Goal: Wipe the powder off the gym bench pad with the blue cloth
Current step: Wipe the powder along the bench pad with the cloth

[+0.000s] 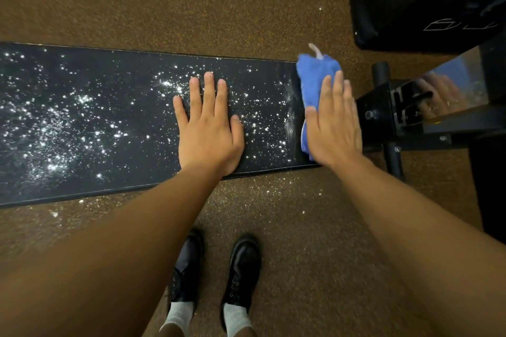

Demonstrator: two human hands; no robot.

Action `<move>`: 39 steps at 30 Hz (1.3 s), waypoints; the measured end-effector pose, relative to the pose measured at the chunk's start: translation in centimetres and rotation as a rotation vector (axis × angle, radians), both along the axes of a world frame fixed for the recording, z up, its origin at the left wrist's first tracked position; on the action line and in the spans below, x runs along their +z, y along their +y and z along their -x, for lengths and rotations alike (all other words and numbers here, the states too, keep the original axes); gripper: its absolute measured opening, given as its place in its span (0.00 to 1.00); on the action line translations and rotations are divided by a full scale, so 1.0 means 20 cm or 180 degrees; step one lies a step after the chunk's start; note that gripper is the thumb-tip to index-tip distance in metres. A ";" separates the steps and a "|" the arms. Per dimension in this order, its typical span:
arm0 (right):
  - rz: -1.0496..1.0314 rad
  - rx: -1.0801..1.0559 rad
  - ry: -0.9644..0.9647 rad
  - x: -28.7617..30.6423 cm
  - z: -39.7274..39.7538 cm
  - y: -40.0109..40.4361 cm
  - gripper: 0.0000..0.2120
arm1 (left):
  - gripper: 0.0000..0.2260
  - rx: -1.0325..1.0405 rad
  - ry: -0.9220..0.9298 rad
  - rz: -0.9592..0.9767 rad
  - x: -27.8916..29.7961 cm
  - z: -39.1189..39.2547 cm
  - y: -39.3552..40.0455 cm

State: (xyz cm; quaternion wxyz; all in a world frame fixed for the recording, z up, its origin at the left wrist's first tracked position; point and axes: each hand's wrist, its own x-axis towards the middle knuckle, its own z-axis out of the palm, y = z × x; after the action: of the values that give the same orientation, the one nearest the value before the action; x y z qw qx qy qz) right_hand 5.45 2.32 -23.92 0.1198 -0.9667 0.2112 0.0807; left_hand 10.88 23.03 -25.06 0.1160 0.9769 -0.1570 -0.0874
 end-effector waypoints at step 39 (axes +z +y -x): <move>0.0238 0.0471 0.0012 0.00 -0.05 0.14 0.30 | 0.29 -0.0014 -0.0037 0.0023 -0.01 0.00 -0.01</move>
State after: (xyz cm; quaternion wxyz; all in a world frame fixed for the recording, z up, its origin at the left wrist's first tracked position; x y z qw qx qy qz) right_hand 6.35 5.05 -23.96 0.0770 -0.9833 0.1422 0.0832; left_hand 10.88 22.83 -25.21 0.1184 0.9766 -0.1601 -0.0815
